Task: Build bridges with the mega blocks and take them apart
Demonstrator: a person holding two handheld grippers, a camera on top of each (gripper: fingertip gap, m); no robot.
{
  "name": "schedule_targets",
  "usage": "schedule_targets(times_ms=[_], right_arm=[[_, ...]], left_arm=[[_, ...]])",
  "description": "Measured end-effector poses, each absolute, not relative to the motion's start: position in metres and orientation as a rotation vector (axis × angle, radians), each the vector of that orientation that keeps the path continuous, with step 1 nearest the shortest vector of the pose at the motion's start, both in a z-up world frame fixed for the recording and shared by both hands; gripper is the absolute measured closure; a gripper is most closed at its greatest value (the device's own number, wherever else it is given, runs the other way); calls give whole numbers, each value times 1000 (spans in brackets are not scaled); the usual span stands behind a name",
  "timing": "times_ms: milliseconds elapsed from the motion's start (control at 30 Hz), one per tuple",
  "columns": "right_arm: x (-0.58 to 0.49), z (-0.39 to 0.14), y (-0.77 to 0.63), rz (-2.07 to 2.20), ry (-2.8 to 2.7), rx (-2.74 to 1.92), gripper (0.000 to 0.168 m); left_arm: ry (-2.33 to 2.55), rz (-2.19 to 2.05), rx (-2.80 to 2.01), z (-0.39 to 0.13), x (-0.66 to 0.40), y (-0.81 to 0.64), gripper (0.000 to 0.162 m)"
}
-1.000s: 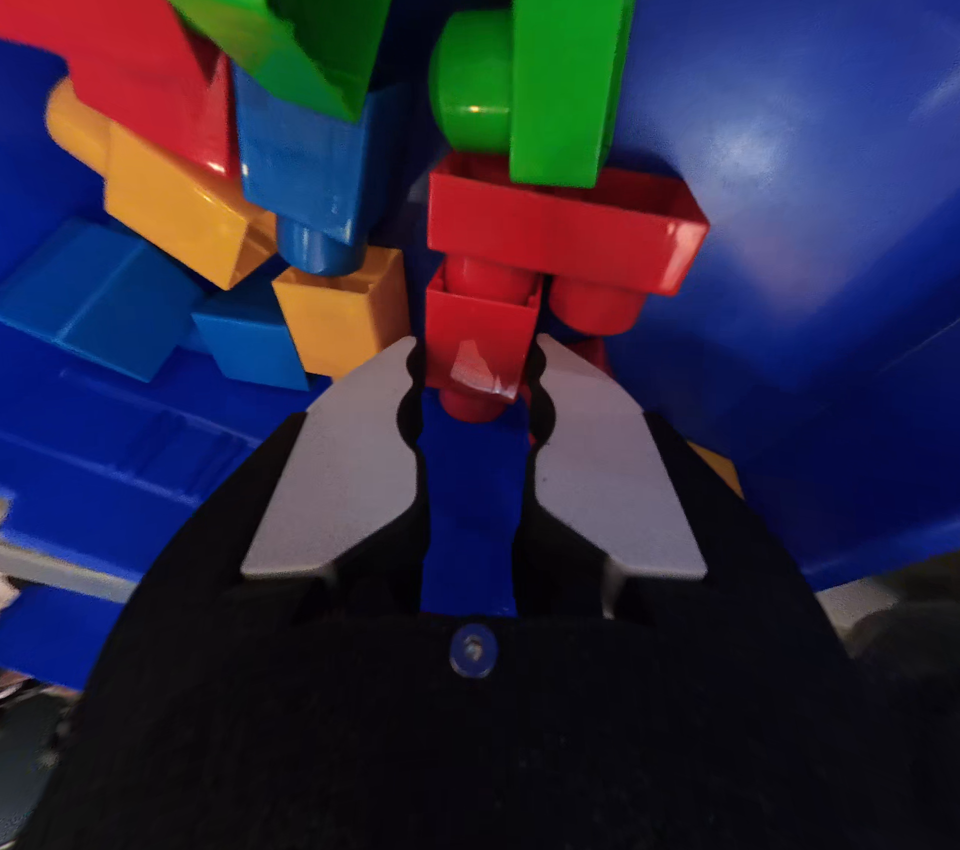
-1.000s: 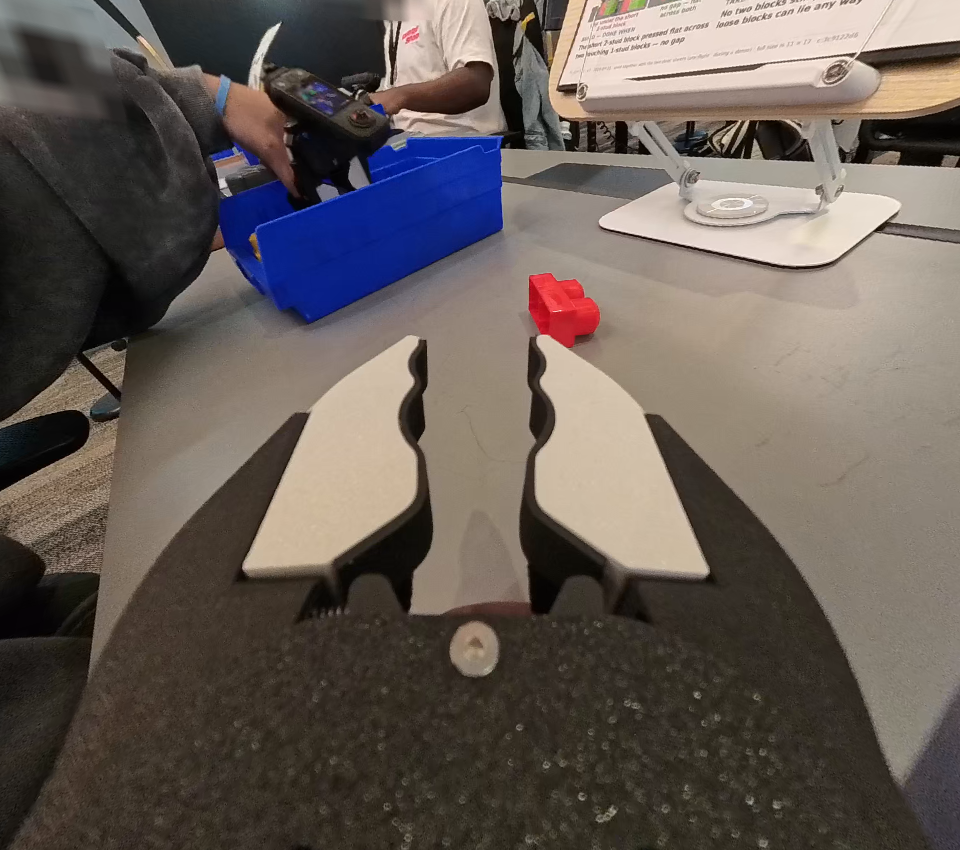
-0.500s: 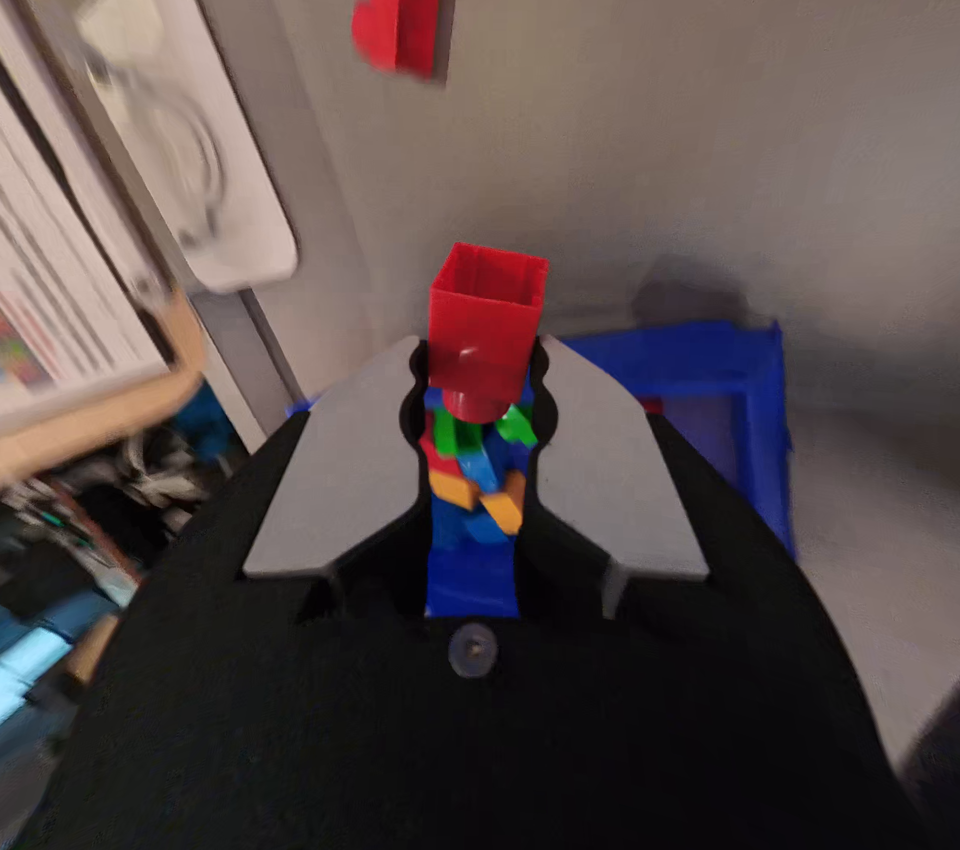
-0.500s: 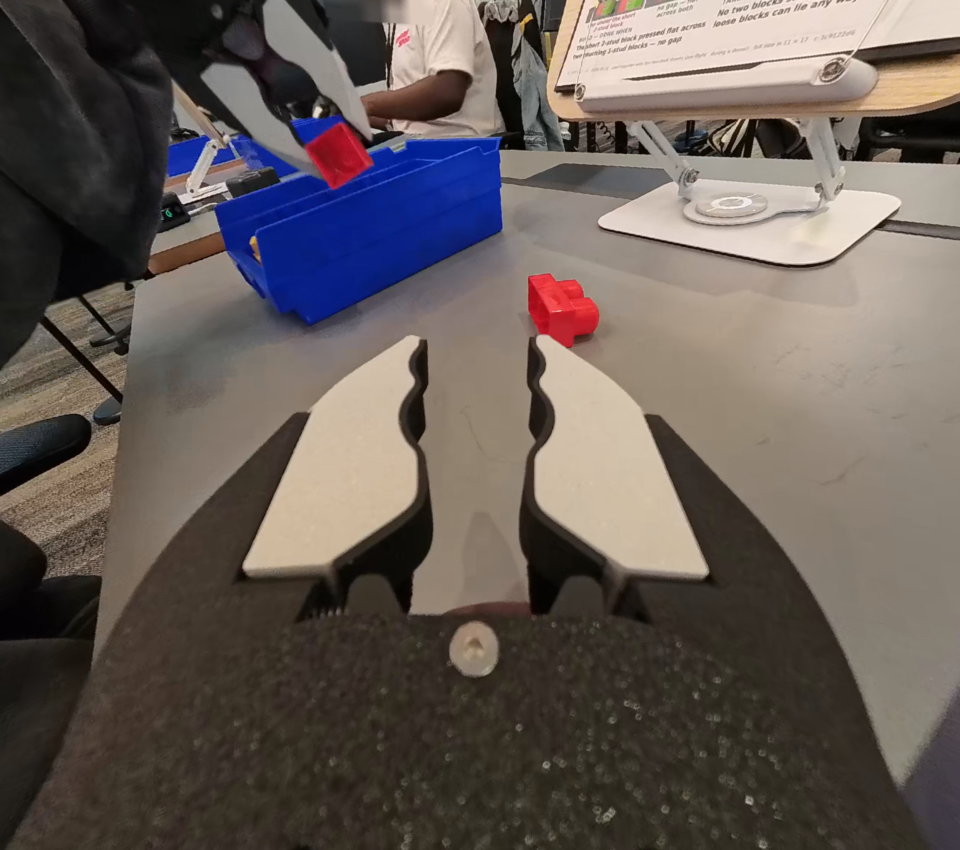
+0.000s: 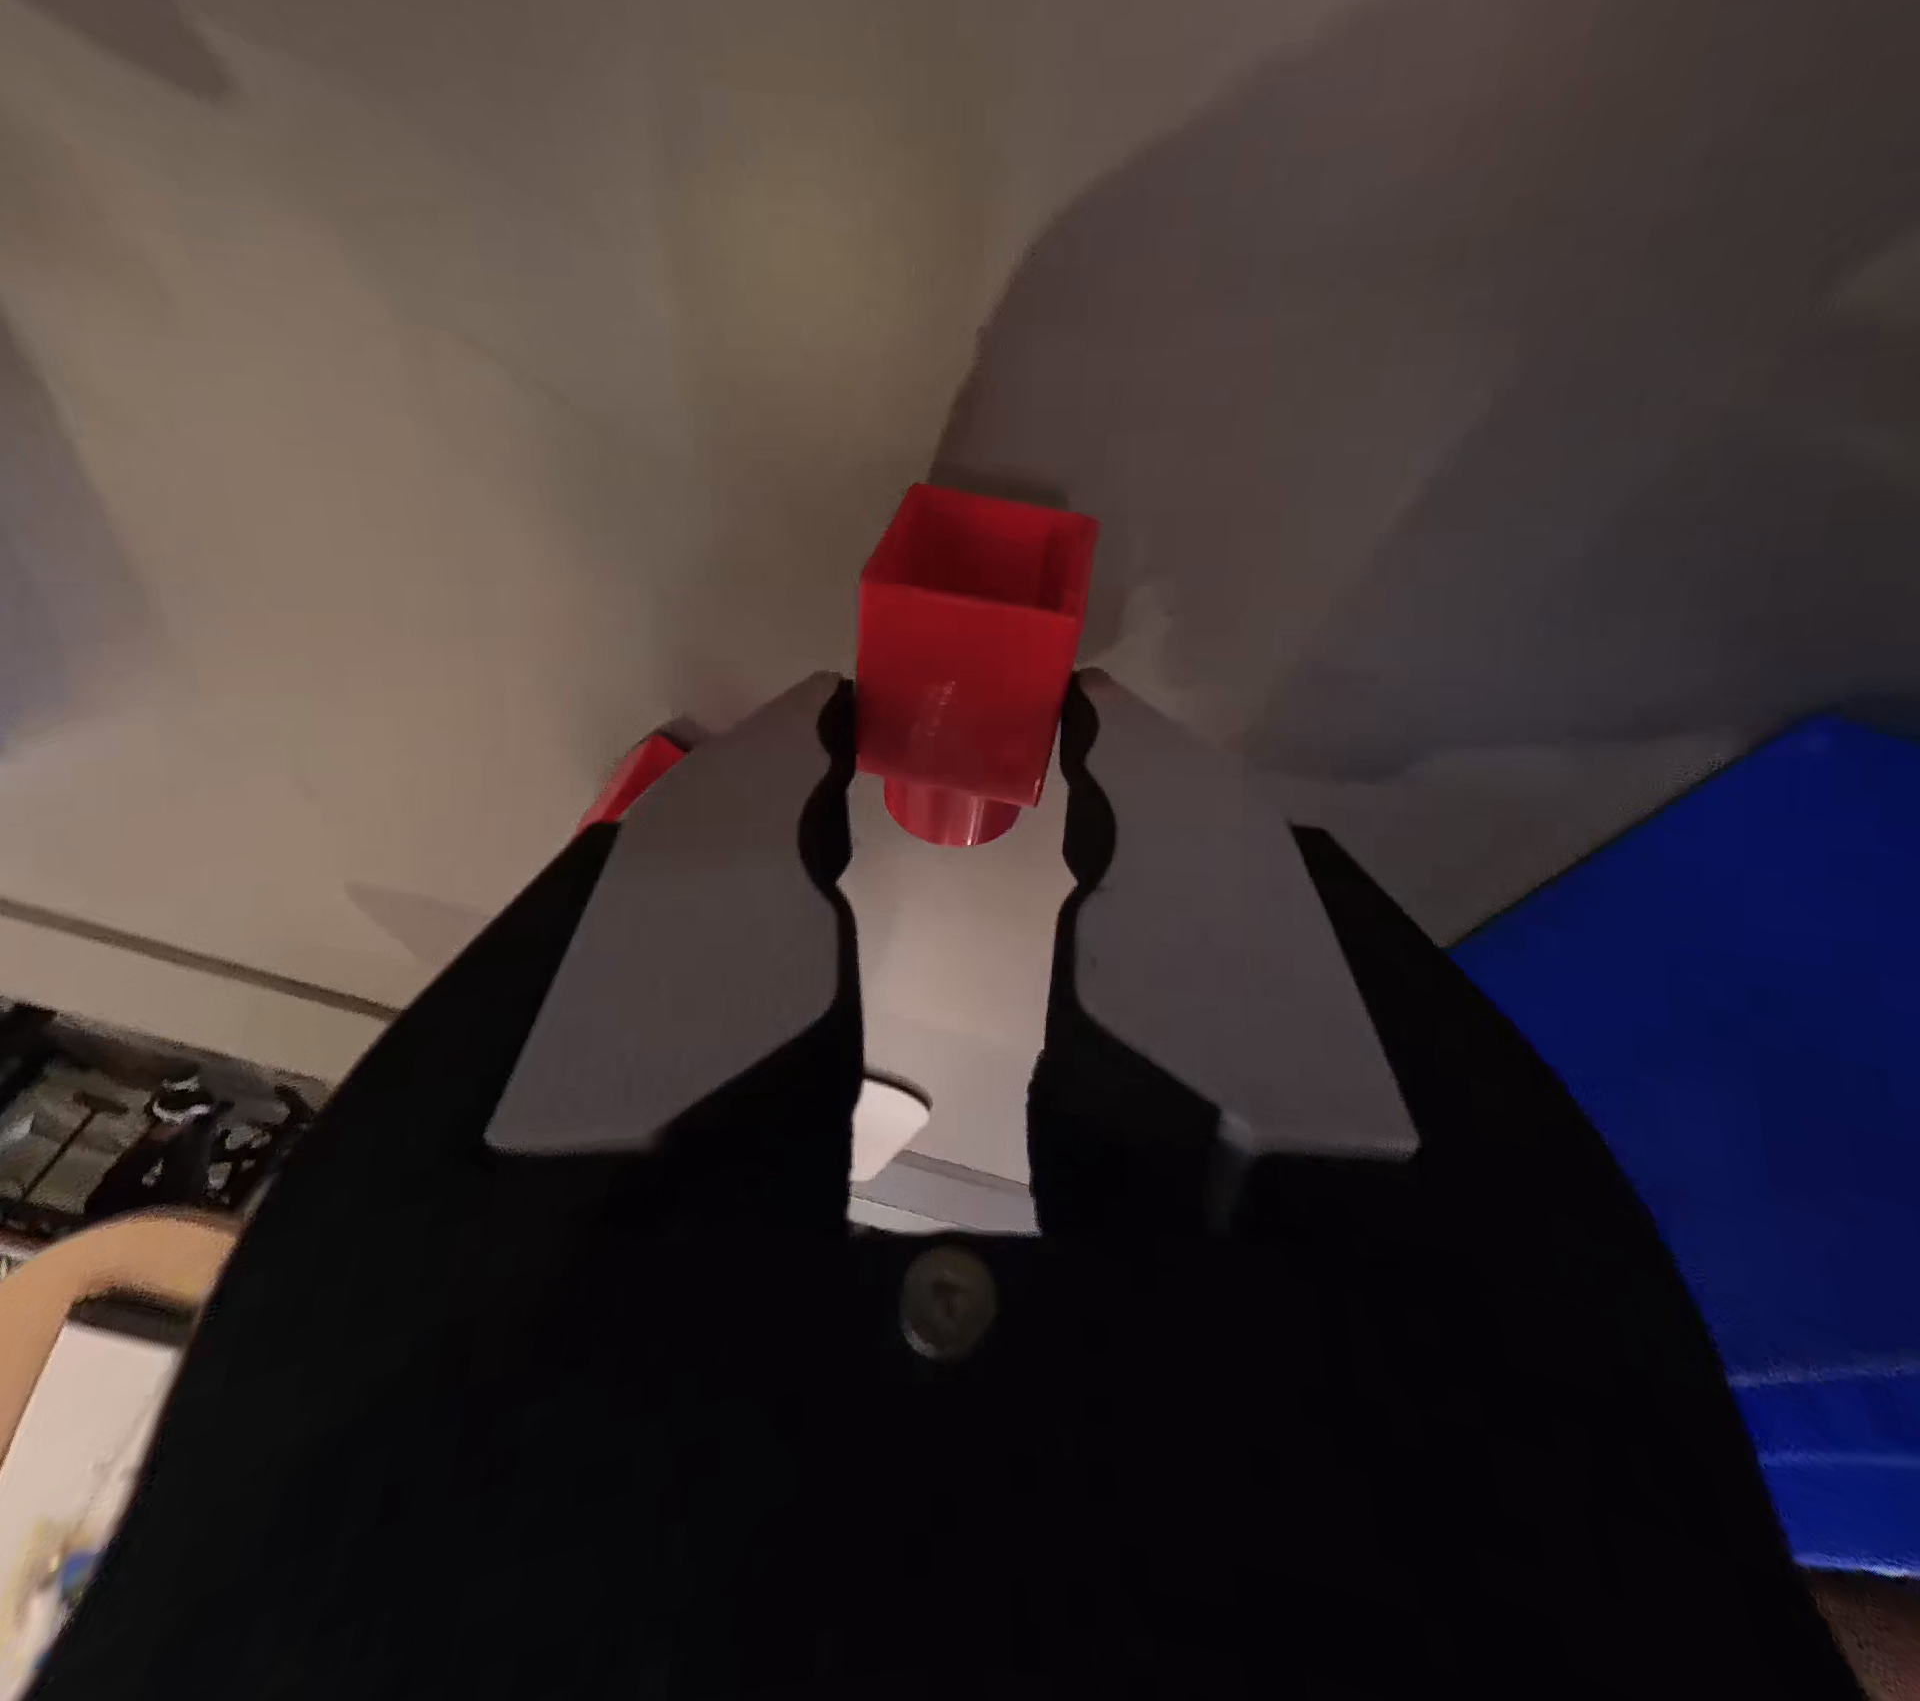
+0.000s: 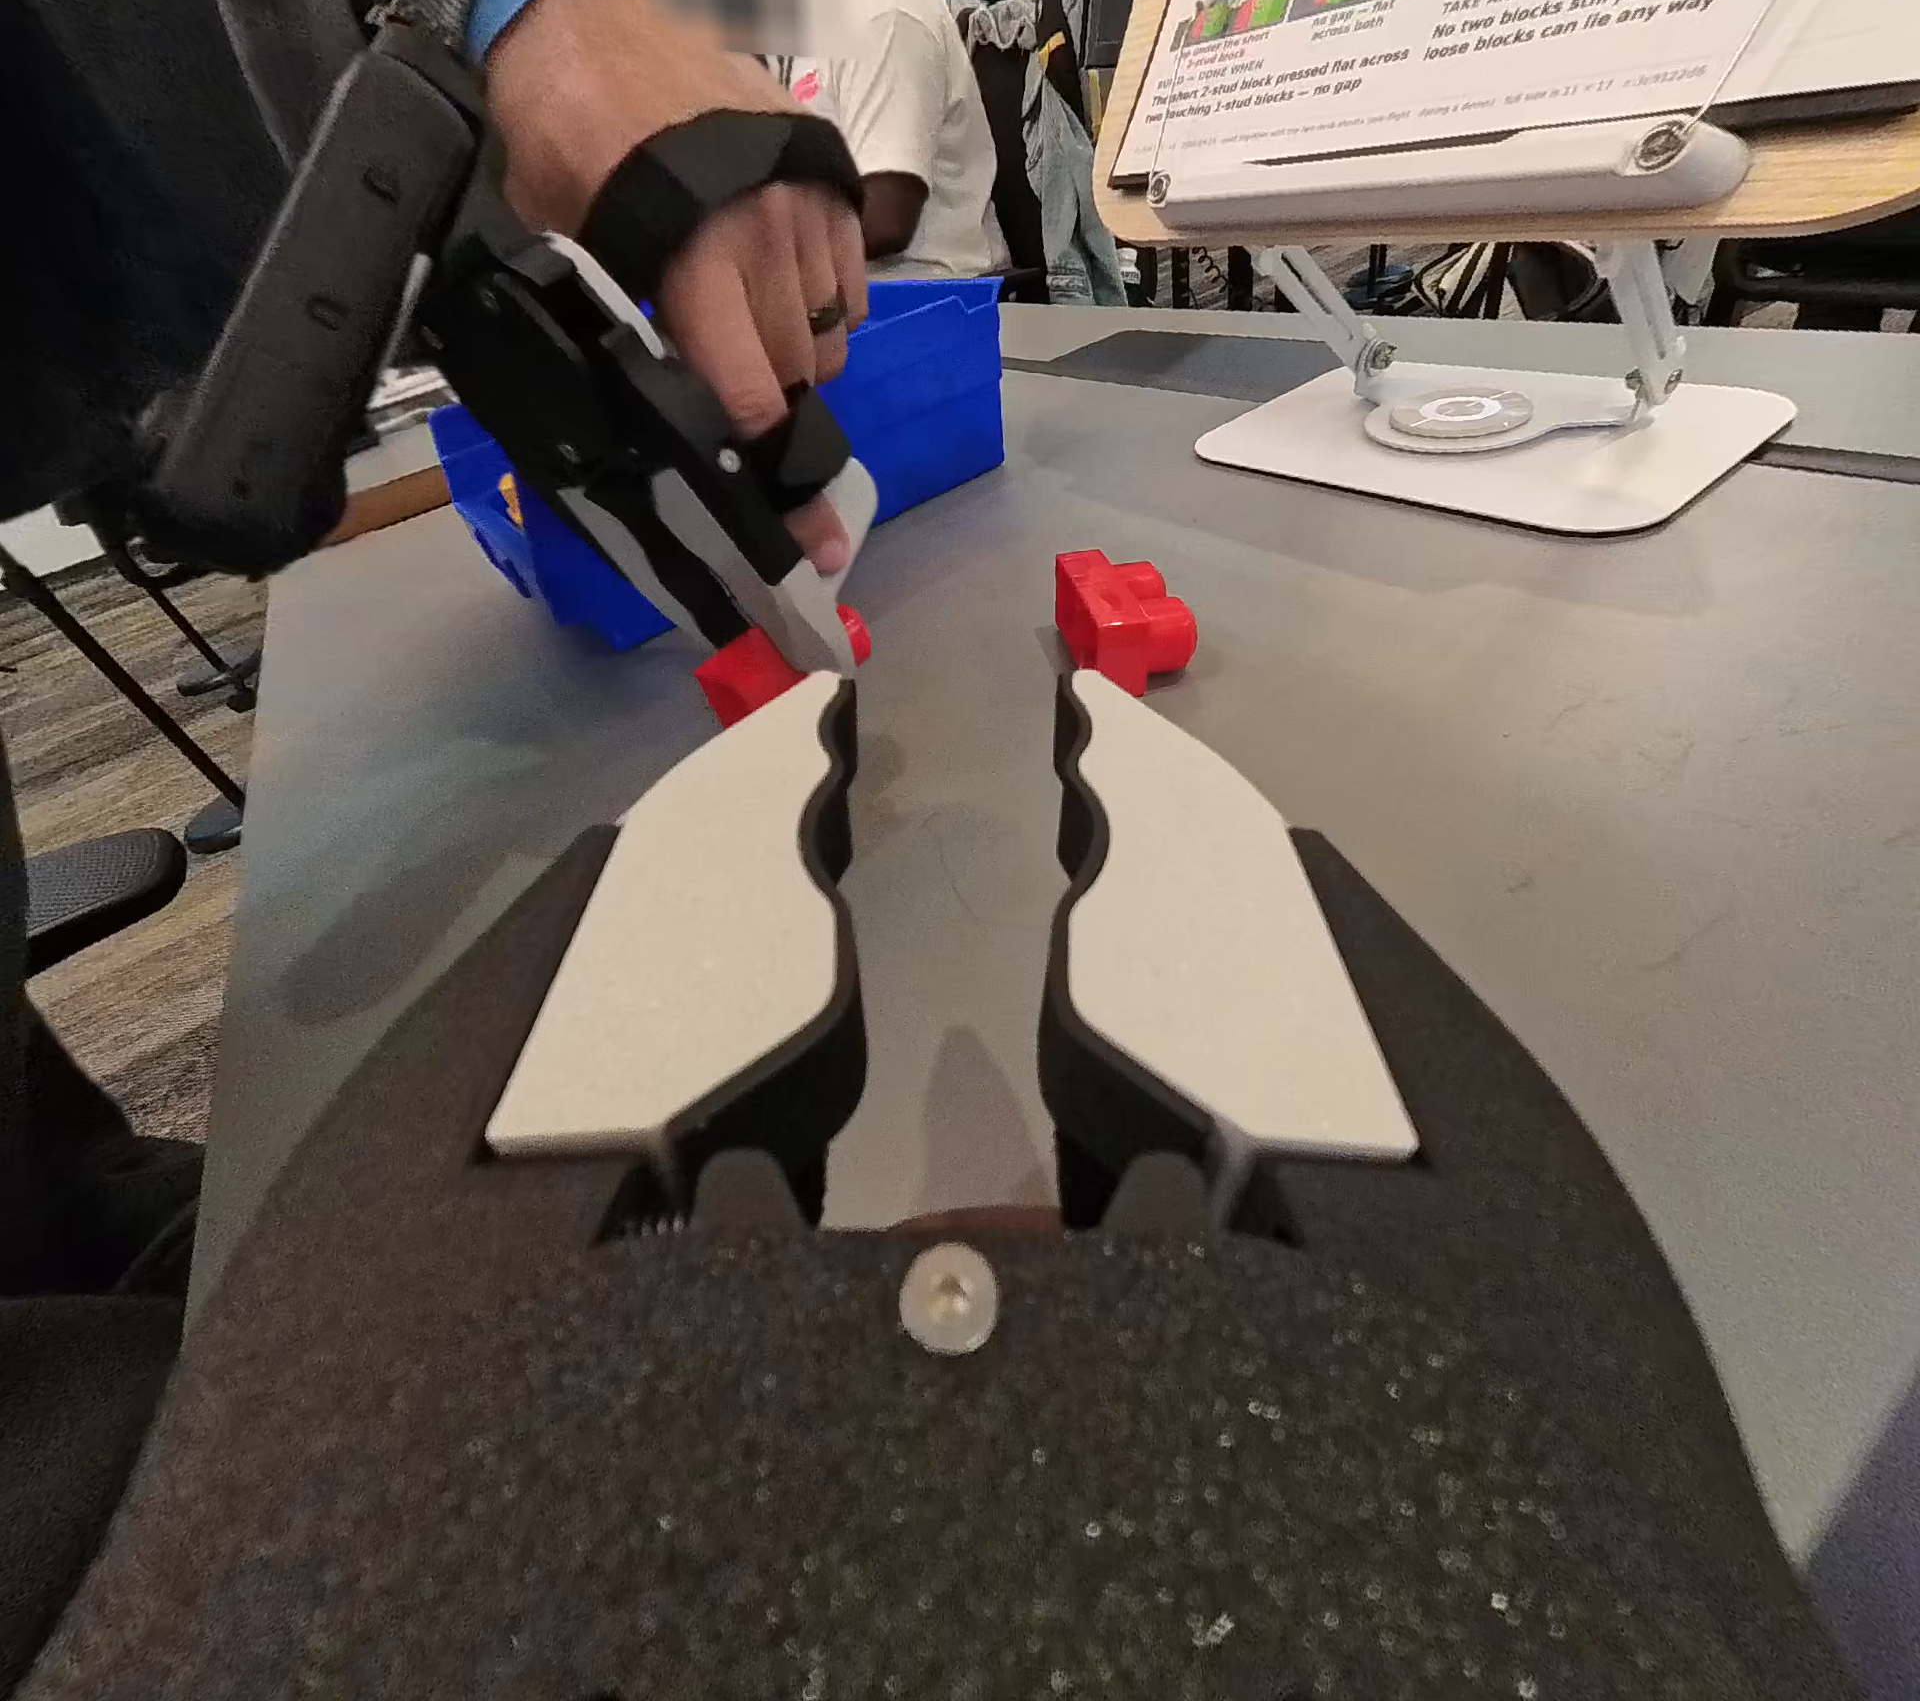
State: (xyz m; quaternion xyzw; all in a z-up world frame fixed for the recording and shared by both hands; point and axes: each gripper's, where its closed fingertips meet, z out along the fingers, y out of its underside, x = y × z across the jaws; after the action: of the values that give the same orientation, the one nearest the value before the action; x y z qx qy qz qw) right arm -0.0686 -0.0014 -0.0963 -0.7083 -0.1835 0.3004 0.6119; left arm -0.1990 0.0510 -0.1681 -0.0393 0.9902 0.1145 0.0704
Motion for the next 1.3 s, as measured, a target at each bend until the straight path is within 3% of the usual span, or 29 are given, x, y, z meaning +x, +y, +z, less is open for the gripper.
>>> schedule_targets(times_ms=[267,367,433,600,733,867,1033,1133,1300], right_arm=[[-66,-95,-3,717,-407,-1629,132],[-66,-95,-2,730,-401,-1631,132],[-65,-95,-2,736,-394,-1629,132],[-63,-95,-1,755,-374,-1630,132],[-61,-95,-1,770,-361,-1632,132],[-61,-96,1,784,-352,-1639,132],[-61,-97,2,797,-348,-1648,133],[-62,-98,3,801,-349,-1654,133],[-61,-97,2,798,-345,-1647,133]], left_arm=[[2972,371,-122,-183,-193,62,123],[2913,459,-157,-177,-194,69,106],[2846,501,-221,-160,-195,77,107],[2437,599,-964,-71,-211,143,111],[1816,368,-1725,-18,-277,209,110],[1493,146,-2254,-45,-363,224,99],[1851,370,-2156,-103,-431,221,111],[2028,328,-2161,-134,-440,212,104],[2061,359,-2203,-149,-447,229,107]])
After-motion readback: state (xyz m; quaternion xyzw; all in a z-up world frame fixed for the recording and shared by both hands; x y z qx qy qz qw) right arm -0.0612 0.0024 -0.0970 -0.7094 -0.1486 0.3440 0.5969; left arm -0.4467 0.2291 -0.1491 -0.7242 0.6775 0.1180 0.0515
